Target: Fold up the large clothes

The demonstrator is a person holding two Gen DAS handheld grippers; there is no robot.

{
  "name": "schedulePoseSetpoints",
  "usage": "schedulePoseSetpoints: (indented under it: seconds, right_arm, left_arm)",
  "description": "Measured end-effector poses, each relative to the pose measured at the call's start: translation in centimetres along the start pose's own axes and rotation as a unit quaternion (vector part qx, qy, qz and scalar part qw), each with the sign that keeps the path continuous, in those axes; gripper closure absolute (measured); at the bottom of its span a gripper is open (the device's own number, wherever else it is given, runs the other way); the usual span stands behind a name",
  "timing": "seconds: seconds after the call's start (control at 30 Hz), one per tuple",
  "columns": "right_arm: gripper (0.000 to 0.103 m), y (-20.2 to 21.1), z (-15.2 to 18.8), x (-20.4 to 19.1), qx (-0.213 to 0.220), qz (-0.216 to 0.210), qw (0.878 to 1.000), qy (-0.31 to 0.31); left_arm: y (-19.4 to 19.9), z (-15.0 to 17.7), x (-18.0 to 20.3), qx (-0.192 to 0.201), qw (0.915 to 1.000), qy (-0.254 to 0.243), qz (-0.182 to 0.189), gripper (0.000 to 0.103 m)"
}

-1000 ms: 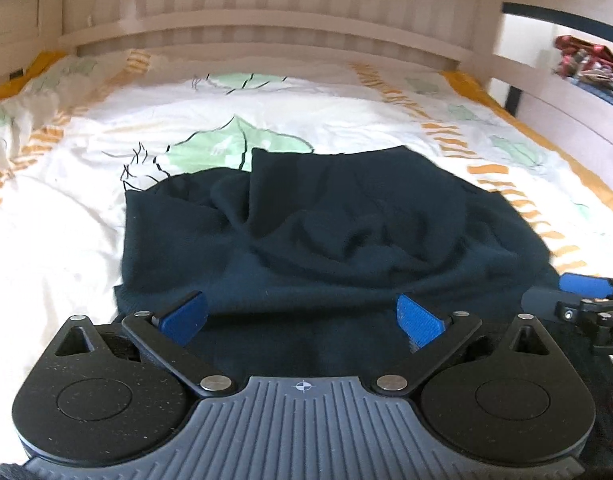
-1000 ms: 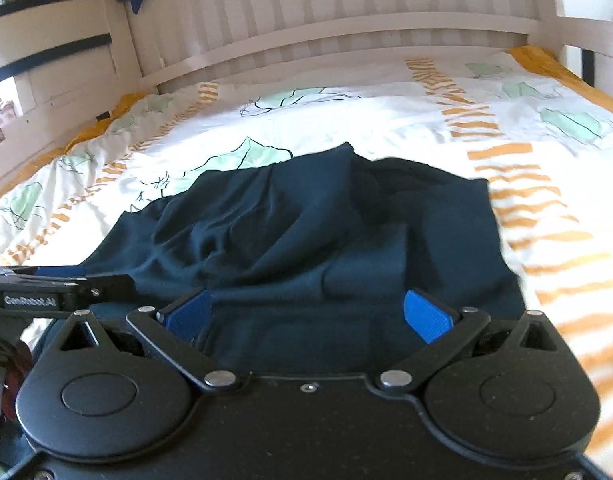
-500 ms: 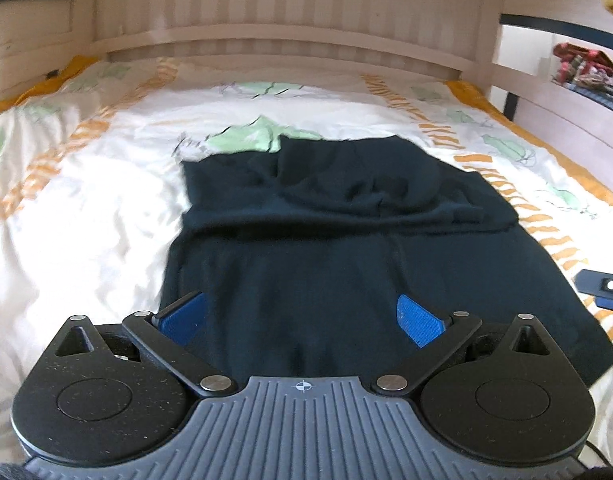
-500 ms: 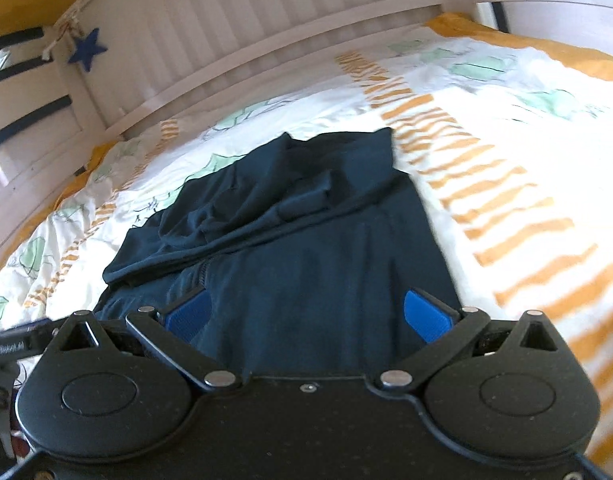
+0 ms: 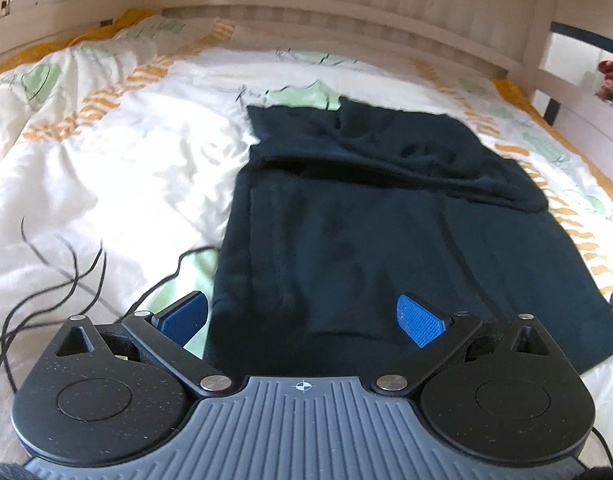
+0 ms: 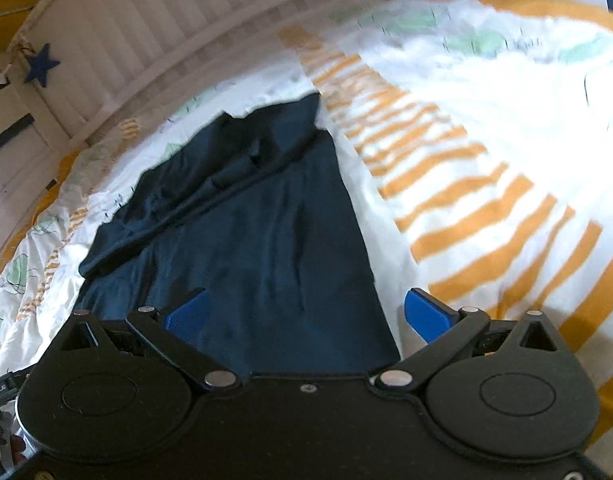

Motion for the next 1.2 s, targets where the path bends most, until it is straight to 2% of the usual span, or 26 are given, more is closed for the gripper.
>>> schedulePoseSetpoints:
  seconds: [0.13, 0.37, 0.57, 0.83, 1.07, 1.1, 1.13, 1.17, 1.2]
  right_arm:
    - [0.000, -1.0, 1.0, 0.4, -0.031, -0.007, 0.999, -0.006]
    - [0.000, -1.6, 1.5, 0.5, -0.042, -0.028, 0.999, -0.018]
    - [0.000, -1.4, 1.5, 1.1, -0.036, -0.049, 0.997, -0.040]
    - [0.000, -1.3, 1.8, 0.6, -0.035, -0.058, 0.997, -0.035]
    - [0.000, -1.1, 1.9, 0.3, -0.032, -0.079, 0.995, -0.048]
    - [0.000, -1.1, 1.9, 0.3, -0.031, -0.084, 0.995, -0.053]
    - [0.000, -1.1, 1.9, 0.2, -0.032, -0.088, 0.994, -0.056]
    - [0.000, -1.0, 1.9, 0.2, -0.032, -0.091, 0.994, -0.057]
    - [0.000, -1.0, 1.9, 0.2, -0.033, -0.095, 0.993, -0.058]
  left_arm:
    - [-1.0, 1.0, -1.2, -0.035, 0.9989, 0.025, -0.017, 0.000]
    - [-3.0, 2.1, -1.9, -0.075, 0.9963, 0.029, -0.029, 0.000]
    - [-3.0, 2.5, -1.8, -0.076, 0.9963, 0.031, -0.026, 0.000]
    - [-3.0, 2.3, -1.5, -0.074, 0.9962, 0.040, -0.021, 0.001]
    - [-2.5, 2.5, -0.5, -0.070, 0.9957, 0.060, 0.007, 0.002]
    - [-2.5, 2.5, -0.5, -0.067, 0.9957, 0.063, 0.007, 0.003]
    - [-2.4, 2.5, -0.5, -0.063, 0.9957, 0.068, 0.008, 0.008]
    - [-2.3, 2.5, -0.6, -0.057, 0.9956, 0.074, 0.009, 0.015]
    - [-2.2, 2.4, -0.7, -0.051, 0.9954, 0.080, 0.010, 0.026]
Point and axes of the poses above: each gripper's, at about its wrist camera, not at the fingertips, and y roughly against the way its jaws point, x to its right, z to its underside, the point moved 8 cm from there along -y, roughly the way its jaws point, and after that the axes turned 6 degrees about y, right-handed, at the moved point
